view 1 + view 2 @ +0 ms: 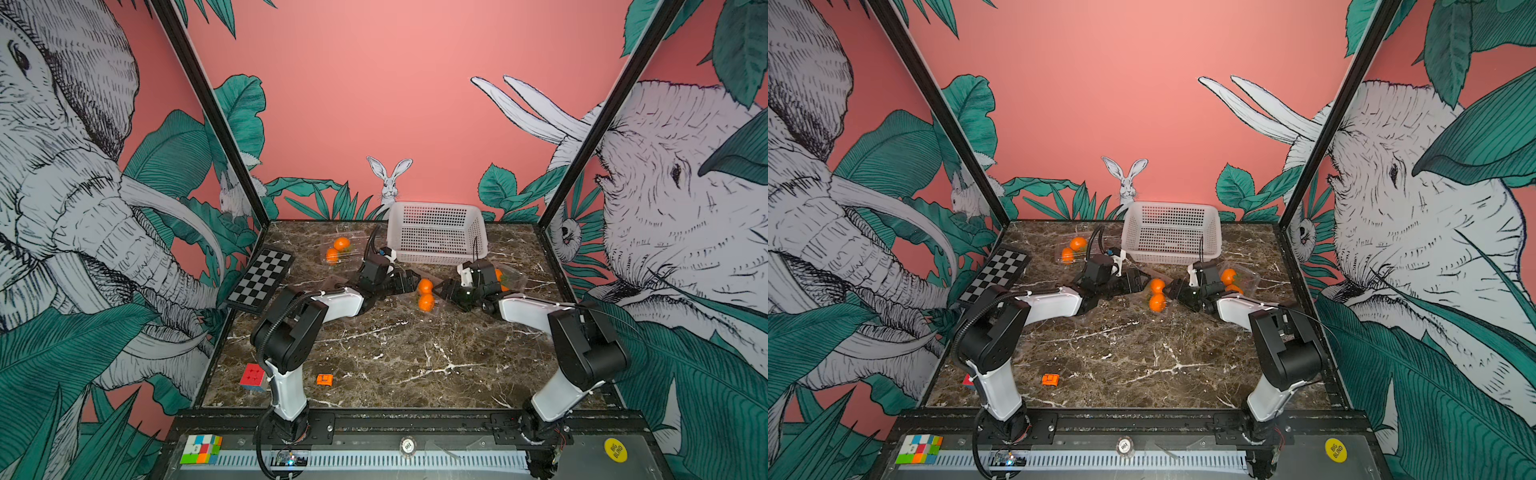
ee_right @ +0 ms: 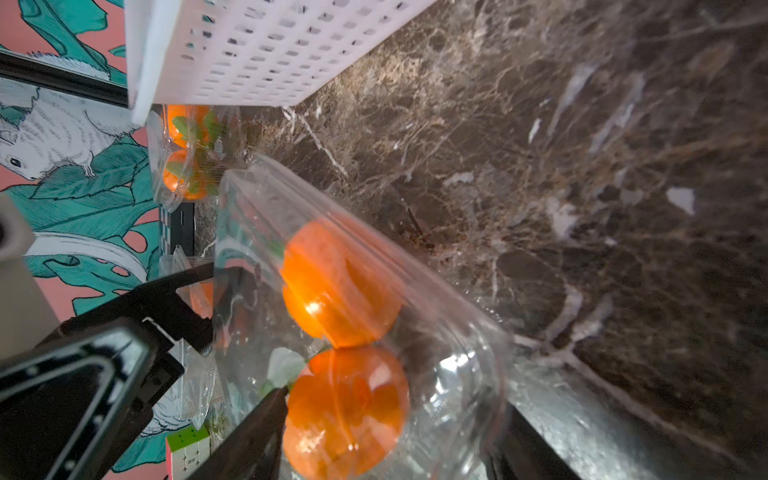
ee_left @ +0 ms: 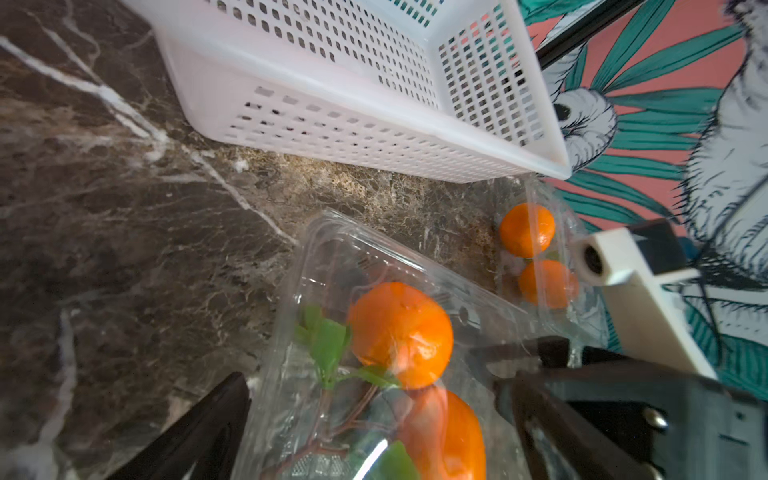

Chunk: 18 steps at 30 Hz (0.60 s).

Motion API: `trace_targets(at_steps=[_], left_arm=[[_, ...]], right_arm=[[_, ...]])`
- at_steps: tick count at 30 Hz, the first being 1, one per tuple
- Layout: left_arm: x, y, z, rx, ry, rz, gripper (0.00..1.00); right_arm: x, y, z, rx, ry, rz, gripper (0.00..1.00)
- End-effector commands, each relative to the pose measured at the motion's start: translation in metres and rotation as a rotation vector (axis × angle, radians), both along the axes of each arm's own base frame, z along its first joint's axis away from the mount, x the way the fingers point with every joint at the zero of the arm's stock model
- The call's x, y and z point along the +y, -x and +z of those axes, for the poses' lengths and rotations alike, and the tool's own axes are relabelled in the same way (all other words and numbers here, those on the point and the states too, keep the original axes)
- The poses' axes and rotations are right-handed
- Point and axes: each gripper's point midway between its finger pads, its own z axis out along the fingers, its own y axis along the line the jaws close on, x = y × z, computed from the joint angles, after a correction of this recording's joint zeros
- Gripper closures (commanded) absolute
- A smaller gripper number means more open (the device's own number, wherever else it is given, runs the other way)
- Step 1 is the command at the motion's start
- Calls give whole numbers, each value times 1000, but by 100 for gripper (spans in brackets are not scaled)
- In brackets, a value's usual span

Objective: Take oranges out of containers
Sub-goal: Adjust the packing box at the center of the board.

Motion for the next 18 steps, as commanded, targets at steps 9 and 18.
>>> trace_targets(at_steps=[9,18], left_arm=[[-21,62,13,102,152,6,1],[21,59,7,79,-71,88,1]], right_arm=[[-17,-31,18,-31,47,58,14],[-65,10,52,-86,132,-83,1]])
